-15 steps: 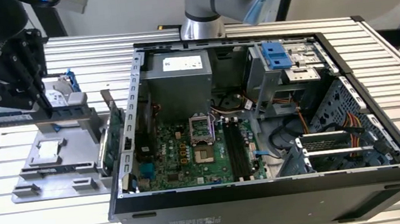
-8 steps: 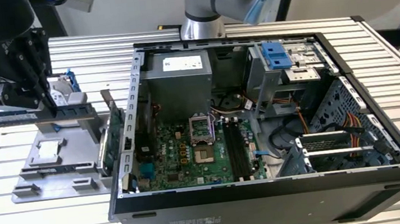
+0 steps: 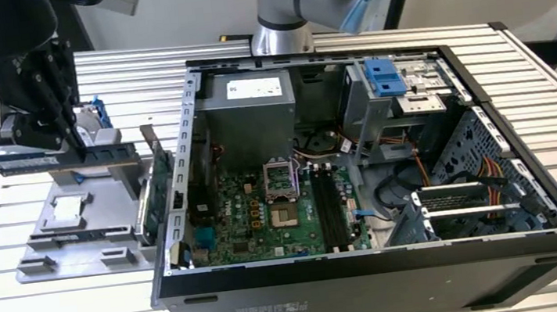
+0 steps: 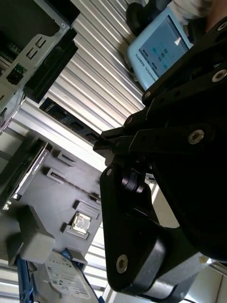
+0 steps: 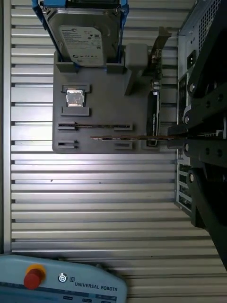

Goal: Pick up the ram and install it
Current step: 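Pick up the ram and move it above insertion slot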

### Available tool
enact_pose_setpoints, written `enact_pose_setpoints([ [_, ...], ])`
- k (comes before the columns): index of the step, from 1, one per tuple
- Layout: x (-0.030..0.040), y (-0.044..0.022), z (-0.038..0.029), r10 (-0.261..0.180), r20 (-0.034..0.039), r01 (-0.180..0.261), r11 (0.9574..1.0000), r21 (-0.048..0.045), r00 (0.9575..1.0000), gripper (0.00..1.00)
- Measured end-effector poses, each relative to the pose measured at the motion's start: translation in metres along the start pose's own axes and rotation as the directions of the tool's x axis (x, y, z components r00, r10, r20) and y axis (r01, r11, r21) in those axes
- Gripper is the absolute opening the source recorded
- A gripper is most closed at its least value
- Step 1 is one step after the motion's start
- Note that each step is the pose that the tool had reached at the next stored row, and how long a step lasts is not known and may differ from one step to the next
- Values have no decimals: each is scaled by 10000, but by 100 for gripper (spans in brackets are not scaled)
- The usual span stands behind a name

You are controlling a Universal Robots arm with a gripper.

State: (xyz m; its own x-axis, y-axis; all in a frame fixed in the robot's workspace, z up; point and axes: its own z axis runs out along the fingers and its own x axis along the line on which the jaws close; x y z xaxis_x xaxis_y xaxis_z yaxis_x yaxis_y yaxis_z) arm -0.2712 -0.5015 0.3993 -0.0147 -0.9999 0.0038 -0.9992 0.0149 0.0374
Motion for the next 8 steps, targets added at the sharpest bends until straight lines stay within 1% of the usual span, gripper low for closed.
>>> enact_pose_setpoints([
  [8,-1,-64,-11,-1,-1,1,10000,-1,10000,0],
])
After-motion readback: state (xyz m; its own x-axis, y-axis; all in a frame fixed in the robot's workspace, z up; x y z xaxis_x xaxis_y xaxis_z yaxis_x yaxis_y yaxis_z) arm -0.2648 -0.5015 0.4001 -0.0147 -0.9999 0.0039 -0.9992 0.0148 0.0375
